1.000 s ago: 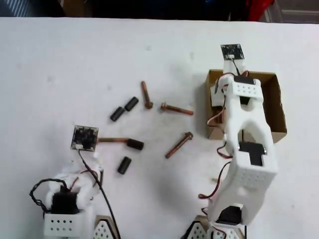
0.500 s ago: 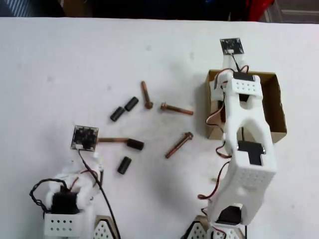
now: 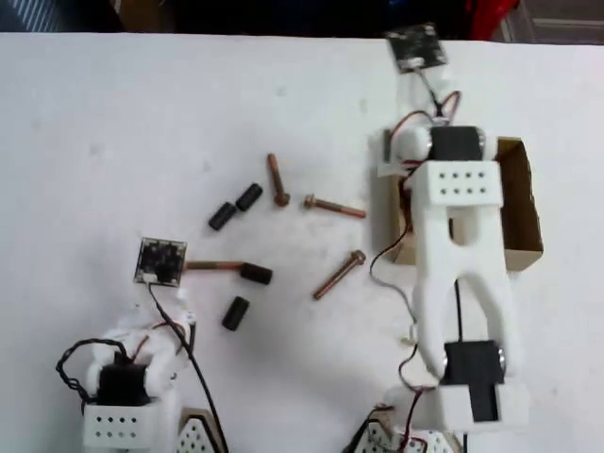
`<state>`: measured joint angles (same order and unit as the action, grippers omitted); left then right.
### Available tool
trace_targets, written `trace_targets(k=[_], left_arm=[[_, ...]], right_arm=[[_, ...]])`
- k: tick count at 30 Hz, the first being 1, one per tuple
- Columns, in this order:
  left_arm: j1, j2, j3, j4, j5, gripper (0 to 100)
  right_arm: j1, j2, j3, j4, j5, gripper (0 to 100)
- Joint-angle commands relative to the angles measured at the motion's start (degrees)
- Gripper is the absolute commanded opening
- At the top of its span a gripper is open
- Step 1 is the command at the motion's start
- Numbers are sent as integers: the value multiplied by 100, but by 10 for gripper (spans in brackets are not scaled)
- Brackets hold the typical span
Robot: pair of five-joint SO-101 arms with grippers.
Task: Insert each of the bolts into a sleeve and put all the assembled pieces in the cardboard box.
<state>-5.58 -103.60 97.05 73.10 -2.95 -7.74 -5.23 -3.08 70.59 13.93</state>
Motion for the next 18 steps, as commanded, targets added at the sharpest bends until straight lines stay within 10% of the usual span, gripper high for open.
trace_targets(k=[1,10,18], left_arm=[[-22,-48,0,44,-9,20],[-48,-48,0,44,-26,20],[-57,-48,0,44,-35,20]], right_arm=[[-497,-549,-308,163,18,123],[-2053,-681,-308,980,79,123],[-3125,-681,0,1780,1855,125]])
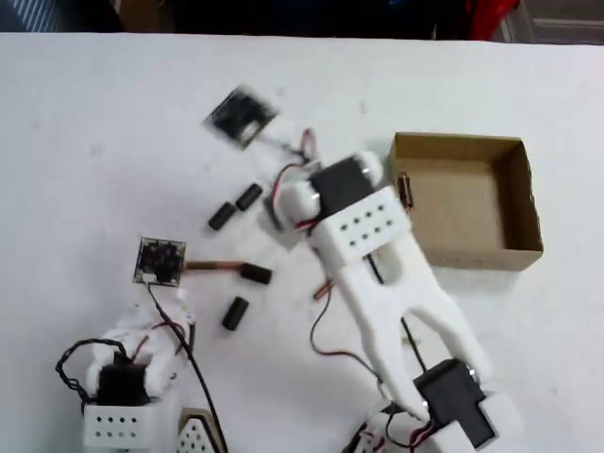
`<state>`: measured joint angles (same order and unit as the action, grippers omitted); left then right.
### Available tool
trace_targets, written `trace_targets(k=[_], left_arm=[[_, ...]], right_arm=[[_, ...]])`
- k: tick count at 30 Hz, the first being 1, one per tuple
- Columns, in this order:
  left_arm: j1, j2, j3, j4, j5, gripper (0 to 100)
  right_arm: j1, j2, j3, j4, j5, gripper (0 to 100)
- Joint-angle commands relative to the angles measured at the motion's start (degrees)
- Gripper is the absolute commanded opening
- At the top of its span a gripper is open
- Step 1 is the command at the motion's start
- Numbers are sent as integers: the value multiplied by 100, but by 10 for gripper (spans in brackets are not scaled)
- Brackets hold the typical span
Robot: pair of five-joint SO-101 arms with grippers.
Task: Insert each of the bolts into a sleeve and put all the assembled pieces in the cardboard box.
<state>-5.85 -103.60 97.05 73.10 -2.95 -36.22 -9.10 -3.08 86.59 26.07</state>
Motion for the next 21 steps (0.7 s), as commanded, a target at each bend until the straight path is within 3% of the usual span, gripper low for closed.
trace_targets(k=[1,7,11,16,21], left_arm=[[-31,-48,0,44,-35,20],[-31,-48,0,44,-44,20],[-84,-48,0,35,-44,20],[-804,-48,0,35,-35,20],[-1042,-48,0,35,-9,20]], right_arm=[[-338,-286,141,198,914,126],[-655,-259,1090,57,1829,126],[-664,-251,1635,-558,1881,126],[-664,-251,2189,-1270,1846,127],[-734,-251,2356,-1376,1846,127]])
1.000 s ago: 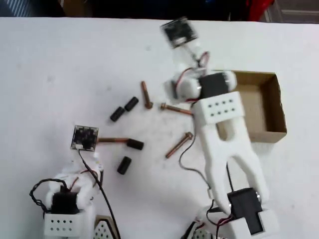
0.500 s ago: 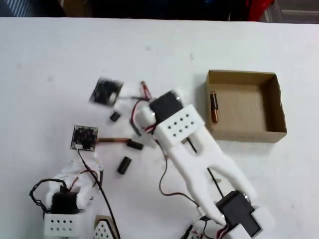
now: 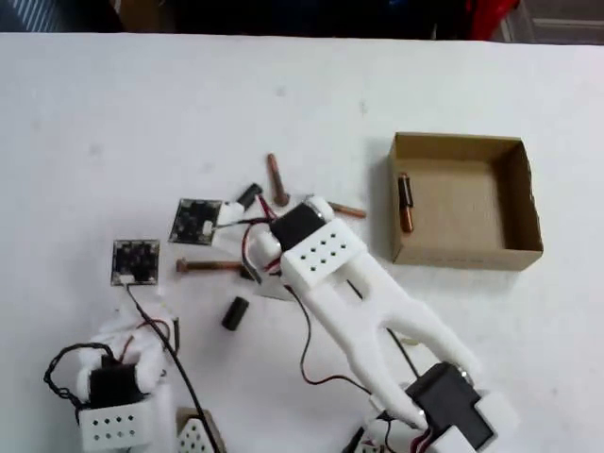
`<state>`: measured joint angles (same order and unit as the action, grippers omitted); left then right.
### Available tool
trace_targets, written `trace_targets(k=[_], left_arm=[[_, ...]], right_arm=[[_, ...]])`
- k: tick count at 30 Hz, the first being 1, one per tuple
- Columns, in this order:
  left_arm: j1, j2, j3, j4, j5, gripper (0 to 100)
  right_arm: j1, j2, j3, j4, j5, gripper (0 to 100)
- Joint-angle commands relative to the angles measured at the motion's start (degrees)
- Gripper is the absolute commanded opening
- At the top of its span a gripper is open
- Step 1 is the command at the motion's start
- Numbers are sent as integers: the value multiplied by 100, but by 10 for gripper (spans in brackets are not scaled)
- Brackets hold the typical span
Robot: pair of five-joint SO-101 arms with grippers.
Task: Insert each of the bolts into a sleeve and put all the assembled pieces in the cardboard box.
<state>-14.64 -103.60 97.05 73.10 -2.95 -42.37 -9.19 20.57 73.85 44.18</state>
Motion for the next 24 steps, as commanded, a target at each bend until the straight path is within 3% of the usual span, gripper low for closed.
trace_targets(k=[1,4,10,19,24], left_arm=[[-163,-48,0,35,-9,20],[-215,-48,0,35,-35,20],[-1305,-48,0,35,-44,20],[-2176,-48,0,35,-44,20],[-2299,-48,0,35,-44,20]], right_arm=[[-163,-242,26,-101,35,127],[-338,-242,105,-163,70,127],[-435,-75,211,-593,44,127],[-418,1121,-475,-734,62,127],[-409,1499,-835,-725,70,127]])
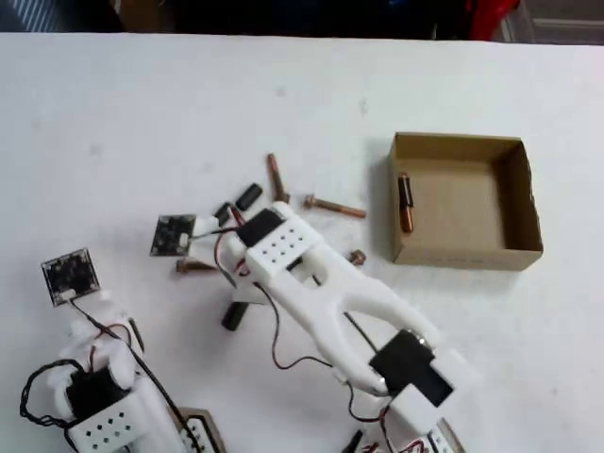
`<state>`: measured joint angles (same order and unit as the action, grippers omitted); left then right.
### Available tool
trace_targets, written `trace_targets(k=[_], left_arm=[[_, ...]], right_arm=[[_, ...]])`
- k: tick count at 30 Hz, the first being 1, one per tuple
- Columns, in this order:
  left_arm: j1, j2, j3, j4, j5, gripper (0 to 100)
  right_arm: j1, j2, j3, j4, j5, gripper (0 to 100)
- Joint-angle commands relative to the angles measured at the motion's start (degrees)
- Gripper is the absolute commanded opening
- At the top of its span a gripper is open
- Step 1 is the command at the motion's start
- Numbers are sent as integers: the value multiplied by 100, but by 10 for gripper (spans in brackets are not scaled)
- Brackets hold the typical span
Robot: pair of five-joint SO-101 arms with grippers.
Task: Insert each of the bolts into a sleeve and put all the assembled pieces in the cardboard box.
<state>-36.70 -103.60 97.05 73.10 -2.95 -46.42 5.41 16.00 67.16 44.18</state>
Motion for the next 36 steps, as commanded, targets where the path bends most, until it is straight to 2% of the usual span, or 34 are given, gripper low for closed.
trace_targets(k=[1,20,23,36], left_arm=[[-92,-48,0,35,-44,20],[-75,-48,0,35,-18,20],[-75,-48,0,35,-18,20],[-75,-48,0,35,-9,20]], right_arm=[[-4,66,-387,-75,70,127],[127,110,-501,-119,88,127],[295,154,-475,-479,88,127],[426,1341,-1231,-470,26,127]])
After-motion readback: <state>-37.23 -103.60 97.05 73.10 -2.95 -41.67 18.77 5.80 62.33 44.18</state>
